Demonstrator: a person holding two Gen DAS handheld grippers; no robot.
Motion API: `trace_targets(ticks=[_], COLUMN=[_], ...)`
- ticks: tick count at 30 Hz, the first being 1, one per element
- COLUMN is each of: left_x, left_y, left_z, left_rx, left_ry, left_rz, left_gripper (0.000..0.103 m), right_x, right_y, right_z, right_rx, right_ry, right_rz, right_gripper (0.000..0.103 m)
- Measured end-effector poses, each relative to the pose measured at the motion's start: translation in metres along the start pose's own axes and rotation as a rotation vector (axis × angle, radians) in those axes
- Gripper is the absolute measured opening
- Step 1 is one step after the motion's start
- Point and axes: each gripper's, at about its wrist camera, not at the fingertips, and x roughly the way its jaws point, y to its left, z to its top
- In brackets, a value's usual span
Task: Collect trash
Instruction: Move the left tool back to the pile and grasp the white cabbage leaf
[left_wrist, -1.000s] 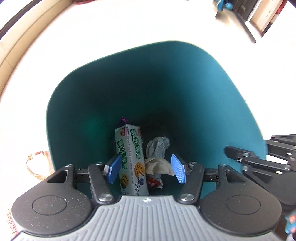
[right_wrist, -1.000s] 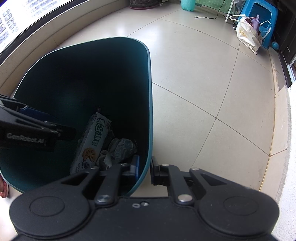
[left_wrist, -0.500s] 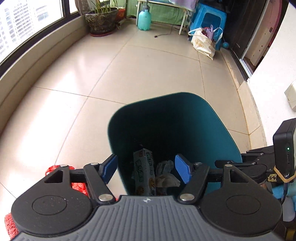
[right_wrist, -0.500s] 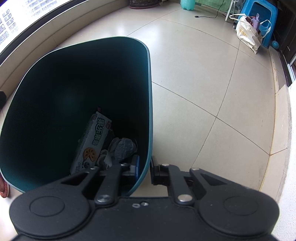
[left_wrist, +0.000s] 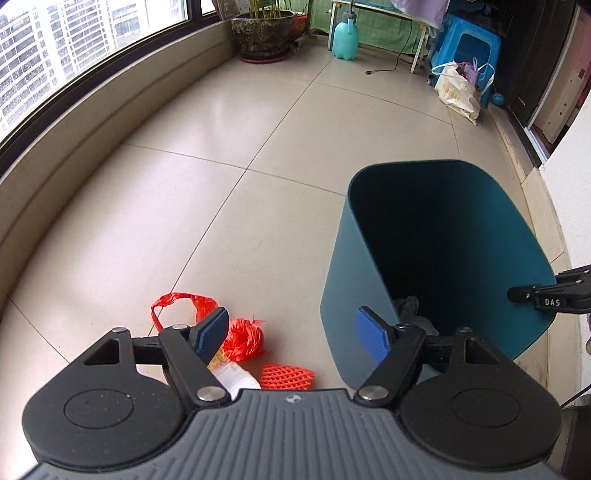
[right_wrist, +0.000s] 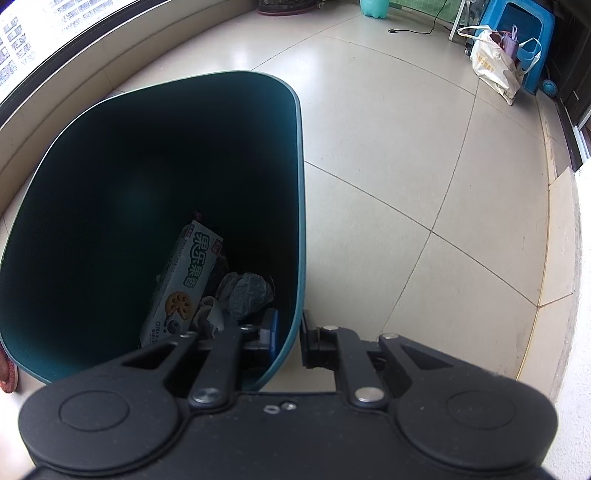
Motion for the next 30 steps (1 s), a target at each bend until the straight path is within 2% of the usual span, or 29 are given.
trace_targets(ticks=[5, 7, 10, 15, 18, 21, 25, 30], left_x=[0.036, 0.057, 0.090, 0.129, 0.147, 0.165, 0.188, 0.205], left_y=[0.010, 0.012, 0.014, 0.022, 0.046, 0.080, 0.116, 0.122], left_z=[-0.023, -0.036, -0.057, -0.096, -0.100, -0.095, -0.091, -0.087], left_rx=[0.011, 0.022, 0.027, 0.044, -0.017, -0.148, -0.323, -0.294], left_ry=[0.054, 0.089, 0.167, 0.251, 0.280, 0.314, 0.356, 0.358], left_rz=[0.029, 0.045, 0.030, 0.066, 0.091, 0.083, 0.118, 0.107], left_gripper=[0.075, 0.075, 0.075, 0.075, 0.075, 0.075, 0.075, 0.075], right_x=[0.000, 0.000, -0.001, 0.000, 0.000, 0.001, 0.003, 0.007], right_y=[0.000, 0.000, 0.000, 0.000, 0.000, 0.002, 0.004, 0.005], right_z=[0.001, 0.001, 0.001, 0.002, 0.002, 0.002, 0.001, 0.002], right_rx=[0.003, 0.003, 0.002, 0.002, -0.004, -0.007, -0.019, -0.021], right_ry=[-0.001, 0.000, 0.001, 0.003, 0.004, 0.007, 0.007, 0.020], right_rz=[0.001, 0.000, -0.001, -0.001, -0.005, -0.009, -0.018, -0.022], right_gripper=[0.011, 0.011, 0.011, 0.011, 0.011, 0.011, 0.011, 0.011])
